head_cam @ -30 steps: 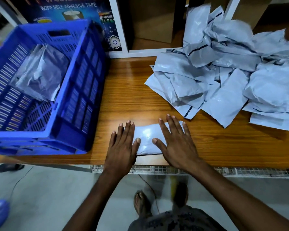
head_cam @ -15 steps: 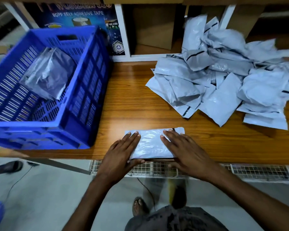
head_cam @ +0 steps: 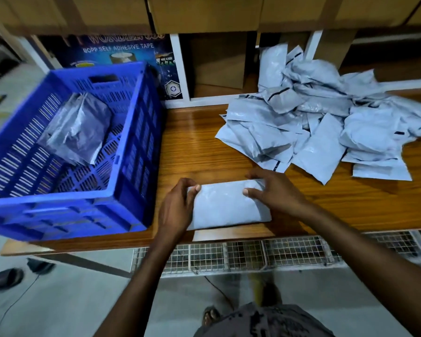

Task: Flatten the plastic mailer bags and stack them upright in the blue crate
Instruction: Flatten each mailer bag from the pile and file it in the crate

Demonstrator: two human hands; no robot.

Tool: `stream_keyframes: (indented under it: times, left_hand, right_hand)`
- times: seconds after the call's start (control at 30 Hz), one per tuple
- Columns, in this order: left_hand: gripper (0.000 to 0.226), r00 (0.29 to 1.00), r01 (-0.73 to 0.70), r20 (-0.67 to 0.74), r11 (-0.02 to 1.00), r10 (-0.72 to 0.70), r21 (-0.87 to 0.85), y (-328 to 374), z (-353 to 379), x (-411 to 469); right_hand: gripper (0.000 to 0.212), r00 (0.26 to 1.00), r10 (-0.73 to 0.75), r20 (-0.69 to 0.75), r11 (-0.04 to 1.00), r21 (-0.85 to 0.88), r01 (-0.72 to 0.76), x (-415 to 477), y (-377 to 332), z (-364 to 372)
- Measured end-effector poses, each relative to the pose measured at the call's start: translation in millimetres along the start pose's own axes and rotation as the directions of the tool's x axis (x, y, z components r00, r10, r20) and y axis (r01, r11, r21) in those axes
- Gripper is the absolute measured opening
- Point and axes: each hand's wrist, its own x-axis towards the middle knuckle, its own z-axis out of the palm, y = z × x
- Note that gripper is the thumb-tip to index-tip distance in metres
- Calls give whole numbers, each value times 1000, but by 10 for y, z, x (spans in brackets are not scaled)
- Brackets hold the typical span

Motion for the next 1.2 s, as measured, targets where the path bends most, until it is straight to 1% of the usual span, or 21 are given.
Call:
stream_keyframes:
  times: [0.03,0.1,0.13,0.2,0.23,0.3,0.37,0.43,0.57,0.63,0.7,0.77,0.83,0.93,1.0,1.07,1.1,1.13,1.17,1.2]
  left_hand:
    - [29,1000,-31,0,996,31,81,-18,77,-9]
    - [44,996,-79,-21,972,86,222,30,209,-58]
    - [46,993,-112,-7,955,118,275,91,258,-96]
    - [49,981,-194,98,912,170,362,150,370,-230]
    - [52,972,-228,140,891,187,393,129,419,-296]
    - [54,964,-258,176,865,200,430,40,489,-374]
    - [54,960,-274,181,849,213,452,-10,527,-348]
    - [54,963,-261,186,851,196,455,11,533,-252]
    - [55,945,-319,219,823,242,469,19,482,-349]
    - [56,951,-295,234,822,202,488,18,496,-379]
    - [56,961,-260,221,823,168,504,23,495,-315]
    - [57,958,-260,238,821,156,508,9,473,-284]
    - [58,955,-257,260,830,141,495,-8,438,-285]
    - [60,955,-241,275,834,111,497,-40,386,-336]
    - [63,955,-193,291,851,49,489,-103,308,-363]
    - [64,962,-147,271,857,9,494,-192,196,-425]
    - [63,967,-152,252,849,23,505,-209,138,-469]
    - [62,970,-177,236,843,61,508,-196,88,-502]
    - [61,967,-211,230,841,107,498,-165,61,-520]
    - [62,960,-251,236,840,152,481,-136,34,-546]
  right_hand:
    - [52,999,-14,-35,992,-122,10,-15,11,88]
    - [52,992,-96,-85,938,-340,62,-65,-49,294]
    - [51,989,-134,-60,913,-395,100,-95,-122,416]
    - [53,990,-136,36,881,-453,138,-175,-248,690]
    - [56,989,-140,55,860,-488,148,-223,-256,817]
    - [60,986,-163,42,827,-539,160,-281,-153,984]
    - [60,984,-173,46,827,-536,170,-217,-62,1003]
    - [61,985,-165,54,830,-532,168,-100,-67,969]
    - [65,974,-165,153,841,-495,220,-166,25,865]
    - [67,974,-175,146,849,-478,224,-180,62,838]
    - [70,979,-165,117,865,-461,200,-120,70,820]
    - [77,984,-113,134,873,-460,163,-70,105,753]
    - [83,986,-95,138,858,-490,151,-81,167,670]
    - [82,986,-74,150,845,-515,142,-139,203,640]
    - [79,992,-13,126,844,-531,79,-151,224,602]
    - [80,995,70,69,826,-564,-19,-193,266,524]
    - [79,995,96,33,815,-577,-59,-245,266,492]
    - [79,996,89,11,810,-582,-66,-297,244,473]
    - [78,999,38,23,817,-576,-18,-339,202,472]
    - [79,997,-36,71,826,-559,69,-393,133,490]
